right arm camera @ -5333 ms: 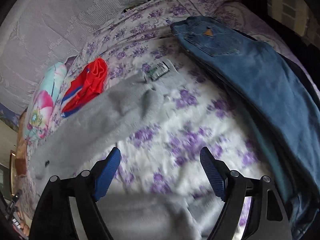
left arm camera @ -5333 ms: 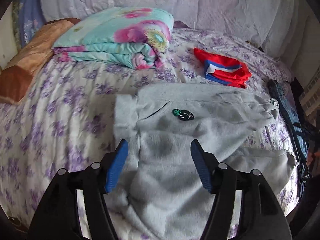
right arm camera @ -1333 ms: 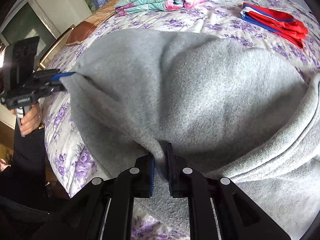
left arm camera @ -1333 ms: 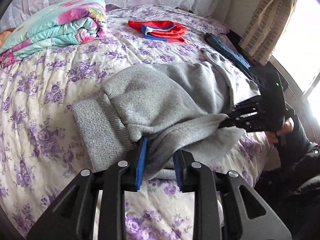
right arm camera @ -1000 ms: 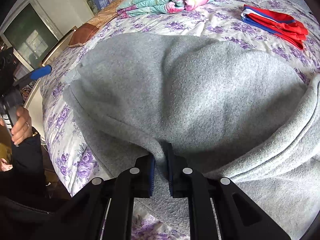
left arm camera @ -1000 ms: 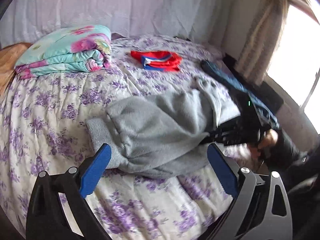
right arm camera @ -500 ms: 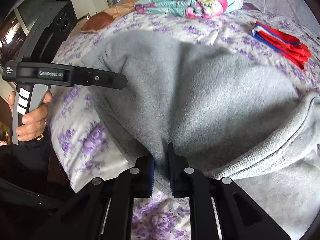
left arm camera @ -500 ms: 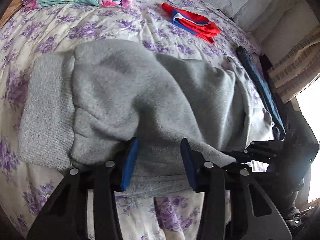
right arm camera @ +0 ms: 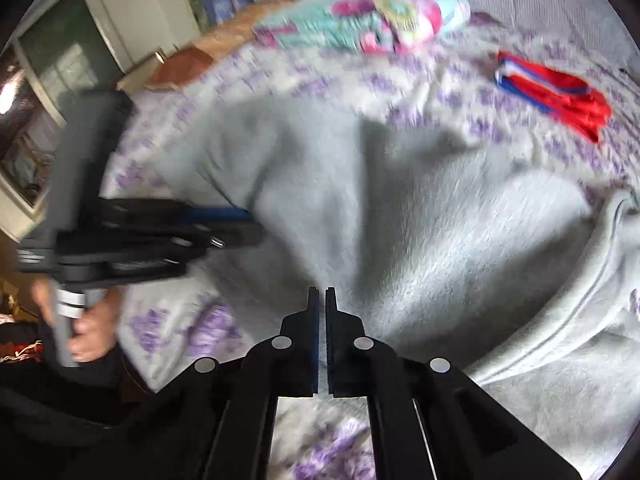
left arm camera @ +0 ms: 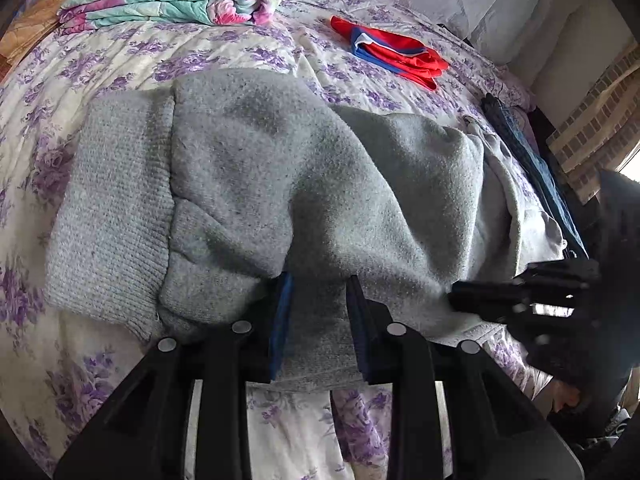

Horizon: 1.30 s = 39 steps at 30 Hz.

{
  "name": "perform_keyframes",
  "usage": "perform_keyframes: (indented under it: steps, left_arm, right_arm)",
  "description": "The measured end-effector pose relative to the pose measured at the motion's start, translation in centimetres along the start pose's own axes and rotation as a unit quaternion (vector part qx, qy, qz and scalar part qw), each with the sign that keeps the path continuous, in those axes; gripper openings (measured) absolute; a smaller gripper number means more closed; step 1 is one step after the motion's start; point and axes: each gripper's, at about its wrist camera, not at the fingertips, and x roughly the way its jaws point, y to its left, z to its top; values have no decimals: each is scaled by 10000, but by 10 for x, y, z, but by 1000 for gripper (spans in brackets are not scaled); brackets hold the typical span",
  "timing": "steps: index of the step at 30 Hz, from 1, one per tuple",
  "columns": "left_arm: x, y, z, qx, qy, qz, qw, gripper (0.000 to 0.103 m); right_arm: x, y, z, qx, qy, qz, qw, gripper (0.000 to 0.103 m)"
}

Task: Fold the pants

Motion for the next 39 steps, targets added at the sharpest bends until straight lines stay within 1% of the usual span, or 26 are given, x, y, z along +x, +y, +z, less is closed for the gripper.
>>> perform_keyframes:
  steps: [1, 2, 4, 6, 7, 8, 9, 10, 12, 13, 15, 17, 18, 19, 21, 23, 24, 27, 30, 32, 33, 35, 36, 37, 38, 39]
  left_arm:
    - [0, 1, 0, -19, 9, -36, 10000, 27]
    - [1, 0, 0, -7, 8, -32, 10000, 27]
    - [1, -2, -1, 58, -32, 18, 10000, 27]
    - [2, -4, -1, 90, -60, 70, 9999, 27]
    - [3, -4, -1, 108, -69, 87, 9999, 27]
    - [2, -5, -1, 111, -78, 109, 9998, 27]
    - [2, -5, -2, 114, -89, 126, 9998, 27]
    - [2, -6, -2, 117, -101, 150, 9998, 27]
    - [2, -6, -3, 116, -119, 205, 9997, 27]
    - [3, -8, -3, 129, -133, 254, 9995, 27]
    - [3, -12, -4, 196, -169, 373, 9990, 27]
    - [4, -14, -5, 261, -196, 454, 9984, 27]
    - [4, -15, -5, 279, -201, 474, 9983, 27]
    - [4, -14, -4, 287, -201, 471, 9983, 27]
    - [4, -12, -4, 287, -197, 441, 9984, 27]
    - [4, -12, -4, 301, -188, 436, 9984, 27]
    - [4, -13, -3, 320, -183, 451, 9983, 27]
    - [5, -14, -2, 381, -176, 508, 9978, 27]
    - [6, -15, -3, 395, -172, 530, 9977, 27]
    - [6, -15, -3, 409, -159, 508, 9977, 27]
    - [6, -15, -3, 409, -153, 506, 9978, 27]
    - [6, -15, -2, 411, -135, 504, 9978, 27]
    - [6, -15, -2, 408, -126, 501, 9978, 27]
    - [6, -15, -2, 407, -119, 498, 9979, 27]
    - [6, -15, -1, 405, -106, 492, 9979, 27]
    - [6, -14, 0, 395, -87, 475, 9981, 27]
  right_arm:
    - [10, 1, -5, 17, 100, -9, 9999, 3]
    - [9, 7, -8, -102, -62, -172, 9998, 3]
    - [6, 18, -9, -345, -54, -416, 9985, 4]
    - [4, 16, -3, -300, 61, -414, 9987, 4]
    - [2, 12, 2, -199, 181, -342, 9991, 4]
    - [-2, 6, 8, -84, 300, -266, 9992, 6]
    - [-12, -2, 14, 59, 375, -219, 9990, 16]
    - [-22, -8, 20, 173, 348, -231, 9990, 34]
    - [-56, -33, 41, 423, 59, -541, 9976, 53]
    - [-76, -52, 55, 607, -100, -874, 9943, 56]
    - [-105, -96, 83, 1137, -274, -1423, 9829, 60]
    - [-123, -145, 110, 1640, -194, -2084, 9640, 62]
    - [-126, -168, 120, 1775, -75, -2342, 9558, 62]
    - [-123, -192, 130, 1923, 72, -2504, 9488, 62]
    - [-112, -228, 138, 2180, 334, -2619, 9396, 62]
    - [-93, -258, 145, 2512, 531, -2545, 9324, 62]
    - [-85, -268, 144, 2600, 574, -2524, 9303, 61]
    - [-60, -290, 142, 2887, 723, -2630, 9177, 61]
    - [-31, -307, 142, 3175, 1049, -2825, 8991, 61]
    - [-14, -316, 135, 3312, 1303, -2905, 8882, 62]
    - [-9, -319, 131, 3321, 1349, -2909, 8871, 62]
    - [-11, -318, 125, 3236, 1159, -2867, 8942, 60]
    - [-17, -316, 122, 3160, 1040, -2899, 8974, 36]
    - [-24, -317, 118, 3187, 921, -2835, 8998, 11]
    - [-36, -319, 111, 3326, 711, -2638, 9026, 8]
    - [-51, -318, 104, 3388, 473, -2540, 9047, 7]
